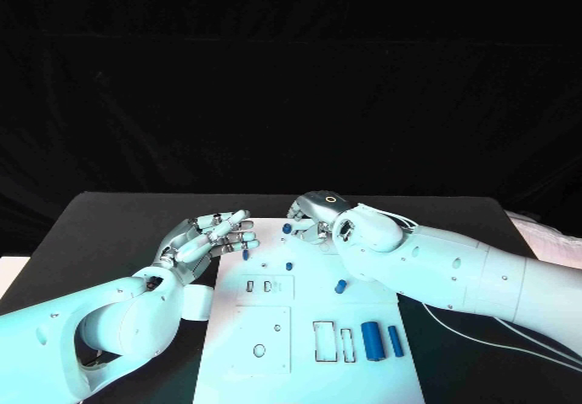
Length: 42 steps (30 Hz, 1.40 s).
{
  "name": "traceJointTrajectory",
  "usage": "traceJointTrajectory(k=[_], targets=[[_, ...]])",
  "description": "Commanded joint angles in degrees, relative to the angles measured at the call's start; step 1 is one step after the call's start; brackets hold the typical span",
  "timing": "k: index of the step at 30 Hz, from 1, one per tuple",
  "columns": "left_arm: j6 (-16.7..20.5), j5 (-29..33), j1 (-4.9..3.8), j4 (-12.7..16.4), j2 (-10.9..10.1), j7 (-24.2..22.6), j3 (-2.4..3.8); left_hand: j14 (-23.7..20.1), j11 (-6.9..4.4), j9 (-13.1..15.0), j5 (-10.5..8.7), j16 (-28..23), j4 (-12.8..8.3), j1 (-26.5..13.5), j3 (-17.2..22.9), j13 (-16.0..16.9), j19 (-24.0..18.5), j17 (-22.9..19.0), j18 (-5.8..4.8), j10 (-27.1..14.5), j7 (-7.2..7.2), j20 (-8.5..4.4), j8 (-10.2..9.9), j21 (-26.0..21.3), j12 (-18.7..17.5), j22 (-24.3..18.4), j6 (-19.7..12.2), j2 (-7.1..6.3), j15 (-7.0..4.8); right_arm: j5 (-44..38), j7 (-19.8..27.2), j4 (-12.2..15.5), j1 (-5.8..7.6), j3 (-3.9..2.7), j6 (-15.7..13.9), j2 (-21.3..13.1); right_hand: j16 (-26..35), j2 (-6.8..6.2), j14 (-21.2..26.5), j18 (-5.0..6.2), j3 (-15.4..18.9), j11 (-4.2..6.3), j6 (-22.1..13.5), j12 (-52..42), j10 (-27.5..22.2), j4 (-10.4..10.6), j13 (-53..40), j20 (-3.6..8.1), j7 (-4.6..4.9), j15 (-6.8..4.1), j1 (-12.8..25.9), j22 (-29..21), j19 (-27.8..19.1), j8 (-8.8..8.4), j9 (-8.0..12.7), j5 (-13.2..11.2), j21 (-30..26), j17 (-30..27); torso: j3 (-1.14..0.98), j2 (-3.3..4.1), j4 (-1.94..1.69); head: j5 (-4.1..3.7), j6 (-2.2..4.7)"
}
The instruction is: Assemble the parts on the task board
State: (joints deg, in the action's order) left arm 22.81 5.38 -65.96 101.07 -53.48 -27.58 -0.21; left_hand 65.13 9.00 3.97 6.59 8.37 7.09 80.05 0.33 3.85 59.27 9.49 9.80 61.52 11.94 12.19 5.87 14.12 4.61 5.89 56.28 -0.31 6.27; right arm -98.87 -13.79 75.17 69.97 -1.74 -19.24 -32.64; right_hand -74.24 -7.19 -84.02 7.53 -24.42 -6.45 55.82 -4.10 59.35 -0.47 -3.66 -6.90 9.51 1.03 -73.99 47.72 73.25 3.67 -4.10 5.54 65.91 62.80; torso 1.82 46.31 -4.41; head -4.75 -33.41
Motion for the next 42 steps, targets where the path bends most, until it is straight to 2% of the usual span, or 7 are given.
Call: traceJointTrajectory(k=[1,7,11,14,20,24,42], targets=[[-1.2,0.1,-0.18,-0.3,-0.2,-0.2,0.05,-0.2,0.11,-0.1,0.13,-0.2,-0.3,0.1,0.1,-0.1,-0.1,0.0,0.64,-0.1,0.1,0.2,-0.2,-0.2,-0.2,-0.1,-0.2,0.48,0.08,2.6,-0.5,3.5,0.11,-0.66,-1.8,-3.5,0.1,0.11,-1.7,0.14,0.6,0.21,0.8,-0.5,1.3,0.2,-0.1,-0.45,-0.07,0.28,-0.4,0.2,0.0,0.24,-0.1,0.3,0.2,0.0,-0.05,-0.29,0.47,0.1,0.01],[-1.3,0.2,-0.25,-0.5,-0.5,-0.1,0.04,-0.2,0.12,-0.1,0.13,-0.2,-0.4,0.1,0.1,-0.1,-0.1,0.1,0.65,-0.1,0.09,0.21,-0.3,-0.2,-0.2,-0.1,-0.2,0.46,0.09,10.2,-1.7,9.5,0.99,-1.61,-0.5,-11.0,-2.6,0.14,-2.6,-0.31,0.6,1.98,2.5,-4.3,10.9,1.3,-1.6,0.54,-0.59,-1.07,0.1,3.4,1.6,0.34,-0.3,2.4,2.4,3.8,-0.09,-0.53,0.84,-0.17,0.02],[-1.4,0.2,-0.26,-0.6,-0.5,-0.1,0.04,-0.2,0.12,-0.1,0.13,-0.2,-0.4,0.1,0.1,-0.1,-0.1,0.1,0.65,-0.1,0.09,0.21,-0.3,-0.2,-0.2,-0.1,-0.2,0.46,0.09,14.0,-3.7,11.7,1.51,-1.81,2.6,-15.0,-5.6,-2.32,-3.4,-1.31,3.1,3.59,2.0,-9.4,19.4,2.1,-5.0,2.01,-1.42,-2.53,1.6,9.0,4.3,0.05,0.0,4.4,6.1,8.3,-0.13,-0.77,1.26,-0.37,0.01],[-1.5,0.2,-0.27,-0.7,-0.5,0.0,0.03,-0.2,0.12,-0.1,0.13,-0.2,-0.4,0.1,0.1,-0.1,-0.1,0.1,0.65,-0.1,0.09,0.21,-0.3,-0.2,-0.2,-0.1,-0.2,0.46,0.09,15.1,-4.8,11.9,1.67,-1.87,5.1,-16.6,-7.3,-3.54,-3.7,-2.11,6.9,4.35,0.8,-15.1,21.9,3.1,-10.8,3.25,-2.23,-3.29,2.0,13.6,6.2,0.07,0.1,4.9,9.0,10.7,-0.18,-0.88,1.5,-0.31,0.03],[-1.6,0.2,-0.27,-0.8,-0.3,0.0,0.03,-0.2,0.11,-0.1,0.13,-0.3,-0.5,0.1,0.1,-0.1,-0.1,0.1,0.65,-0.1,0.07,0.22,-0.3,-0.3,-0.3,-0.1,-0.2,0.47,0.09,14.6,-5.9,10.9,1.72,-1.85,8.2,-17.1,-10.0,-1.43,-4.0,-2.94,14.9,3.81,-0.6,-50.4,19.0,7.3,-49.9,2.93,-1.85,-3.1,-1.1,18.3,7.3,0.25,-0.1,5.5,12.1,14.9,-0.23,-0.94,1.48,-0.4,-0.08],[-1.7,0.3,-0.27,-0.9,-0.3,0.0,0.03,-0.2,0.11,-0.1,0.13,-0.3,-0.5,0.1,0.1,-0.1,-0.1,0.1,0.65,-0.1,0.07,0.22,-0.3,-0.3,-0.3,-0.1,-0.2,0.47,0.09,13.6,-6.4,10.1,1.54,-1.73,10.1,-16.2,-12.9,-1.17,-4.9,-3.71,17.0,3.54,0.1,-68.5,23.1,9.4,-69.1,2.56,-1.61,-2.62,-2.5,22.9,8.9,0.62,-0.3,5.6,14.7,20.6,-0.1,-0.91,1.27,-0.63,-0.1],[-1.7,0.3,-0.26,-0.8,-0.3,0.0,0.03,-0.2,0.1,-0.1,0.15,-0.4,-0.7,0.3,0.1,-0.1,-0.1,0.2,0.66,-0.1,0.03,0.23,-0.4,-0.3,-0.4,-0.2,-0.2,0.58,0.09,11.8,-7.2,6.0,0.61,-1.19,10.5,-12.3,-13.8,0.25,-5.1,-4.11,17.5,3.24,0.6,-76.6,25.6,10.1,-77.8,2.11,-1.22,-2.14,-4.3,25.4,9.5,0.64,-0.3,6.5,16.2,22.4,-0.05,-0.81,1.2,-0.46,-0.72]])
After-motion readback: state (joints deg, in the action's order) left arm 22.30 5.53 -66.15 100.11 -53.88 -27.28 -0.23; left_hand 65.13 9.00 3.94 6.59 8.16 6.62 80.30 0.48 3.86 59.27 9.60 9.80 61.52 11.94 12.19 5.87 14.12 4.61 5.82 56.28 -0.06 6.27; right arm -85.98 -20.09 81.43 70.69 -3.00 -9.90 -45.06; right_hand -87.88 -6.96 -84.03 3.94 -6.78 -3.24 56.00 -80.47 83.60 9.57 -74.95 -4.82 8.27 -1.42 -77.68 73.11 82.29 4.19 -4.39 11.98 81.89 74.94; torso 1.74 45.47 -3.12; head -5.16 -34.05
